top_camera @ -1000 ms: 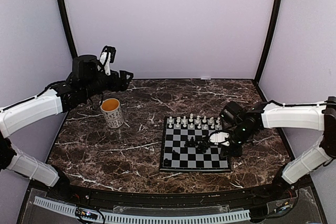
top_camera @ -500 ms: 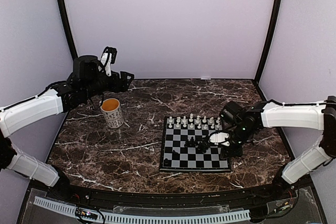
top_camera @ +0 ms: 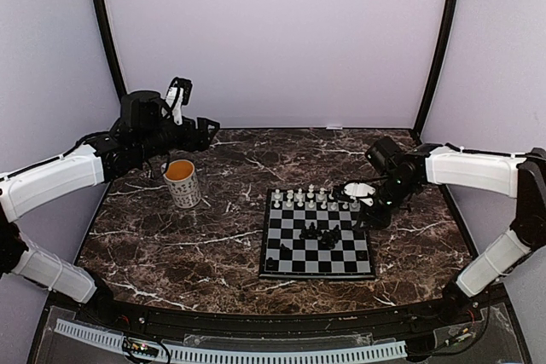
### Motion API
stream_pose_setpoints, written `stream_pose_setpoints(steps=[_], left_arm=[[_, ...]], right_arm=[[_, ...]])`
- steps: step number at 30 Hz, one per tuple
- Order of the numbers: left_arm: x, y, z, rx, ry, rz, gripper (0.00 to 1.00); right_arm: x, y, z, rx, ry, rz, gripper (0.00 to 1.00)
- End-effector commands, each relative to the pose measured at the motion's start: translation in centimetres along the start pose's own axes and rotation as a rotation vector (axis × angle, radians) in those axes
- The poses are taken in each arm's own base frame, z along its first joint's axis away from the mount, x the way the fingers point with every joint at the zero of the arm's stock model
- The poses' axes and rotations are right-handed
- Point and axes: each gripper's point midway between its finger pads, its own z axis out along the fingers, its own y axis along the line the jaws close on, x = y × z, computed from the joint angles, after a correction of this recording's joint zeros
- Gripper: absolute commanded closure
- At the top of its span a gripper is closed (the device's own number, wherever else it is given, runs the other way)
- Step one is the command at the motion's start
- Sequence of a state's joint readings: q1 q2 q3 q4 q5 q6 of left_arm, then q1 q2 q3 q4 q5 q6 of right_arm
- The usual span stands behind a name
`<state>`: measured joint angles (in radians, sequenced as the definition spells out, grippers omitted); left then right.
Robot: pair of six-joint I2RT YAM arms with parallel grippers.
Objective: Set up the chess pieces on the board
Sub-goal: Pick up the pawn from the chessboard.
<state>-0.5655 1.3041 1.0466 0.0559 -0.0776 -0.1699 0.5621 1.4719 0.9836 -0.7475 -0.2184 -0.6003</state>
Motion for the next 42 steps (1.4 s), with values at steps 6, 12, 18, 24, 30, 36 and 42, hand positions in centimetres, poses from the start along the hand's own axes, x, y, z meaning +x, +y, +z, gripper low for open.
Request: stream_pose_setpoints(steps=[6,12,18,24,30,36,42], left_arm=[[-0.9,-0.9,0.1,0.046,-0.006,-0.02,0.17],[-0.8,-1.0,0.1,0.05,-0.003,-0.021,0.17],[-0.6,-1.0,0.2,0.055,0.002,-0.023,0.17],[-0.7,-1.1,0.2,0.059,0.003,-0.024,0.17],[-0.4,-1.2,0.4,0.062,0.011,-0.027,0.17],[-0.3,-1.1,0.5,0.063,0.015,-0.03,0.17],[-0.2,-1.3,0.6,0.067,0.02,-0.031,0.17]], right_arm=[[0.4,-2.6,2.0,0.05,0.053,0.033,0.57],[0.7,-3.2,3.0,0.053,0.081,0.04,0.55],[1.0,-3.4,3.7,0.045,0.099,0.031,0.54],[0.9,-3.4,4.2,0.033,0.098,0.028,0.55],[0.8,-2.9,4.6,-0.003,0.095,0.031,0.62],[1.1,-2.5,4.8,-0.031,0.107,0.03,0.73],[1.6,-2.0,5.0,-0.053,0.124,0.038,0.77]])
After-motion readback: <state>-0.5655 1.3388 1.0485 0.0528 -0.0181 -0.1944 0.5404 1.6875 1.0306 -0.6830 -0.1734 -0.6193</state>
